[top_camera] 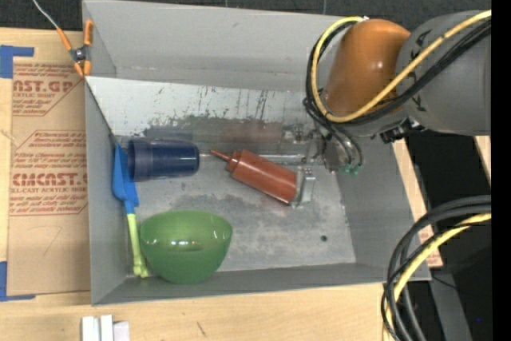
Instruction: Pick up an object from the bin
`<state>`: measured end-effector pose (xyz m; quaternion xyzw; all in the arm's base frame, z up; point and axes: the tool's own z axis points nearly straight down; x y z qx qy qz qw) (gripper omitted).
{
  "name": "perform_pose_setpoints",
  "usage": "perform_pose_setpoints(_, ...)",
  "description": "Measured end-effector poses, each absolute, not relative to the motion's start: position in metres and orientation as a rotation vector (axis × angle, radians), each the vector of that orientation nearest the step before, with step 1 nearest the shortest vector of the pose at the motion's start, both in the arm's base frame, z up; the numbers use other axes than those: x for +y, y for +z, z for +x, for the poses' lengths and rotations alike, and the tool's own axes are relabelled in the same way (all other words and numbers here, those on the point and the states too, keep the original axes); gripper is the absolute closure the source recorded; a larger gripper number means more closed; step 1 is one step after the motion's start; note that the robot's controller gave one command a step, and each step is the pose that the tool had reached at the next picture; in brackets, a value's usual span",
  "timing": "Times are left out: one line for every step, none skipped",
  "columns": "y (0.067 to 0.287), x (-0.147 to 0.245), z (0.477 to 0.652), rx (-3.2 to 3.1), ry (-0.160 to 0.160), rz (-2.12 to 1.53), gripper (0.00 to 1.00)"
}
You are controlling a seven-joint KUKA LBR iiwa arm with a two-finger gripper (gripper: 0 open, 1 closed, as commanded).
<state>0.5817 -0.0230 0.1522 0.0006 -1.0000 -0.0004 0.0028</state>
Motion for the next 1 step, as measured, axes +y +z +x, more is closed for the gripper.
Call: perform_pose_setpoints(0.157,-0.0231,0.5835,-3.144,0.0,0.002,0.0)
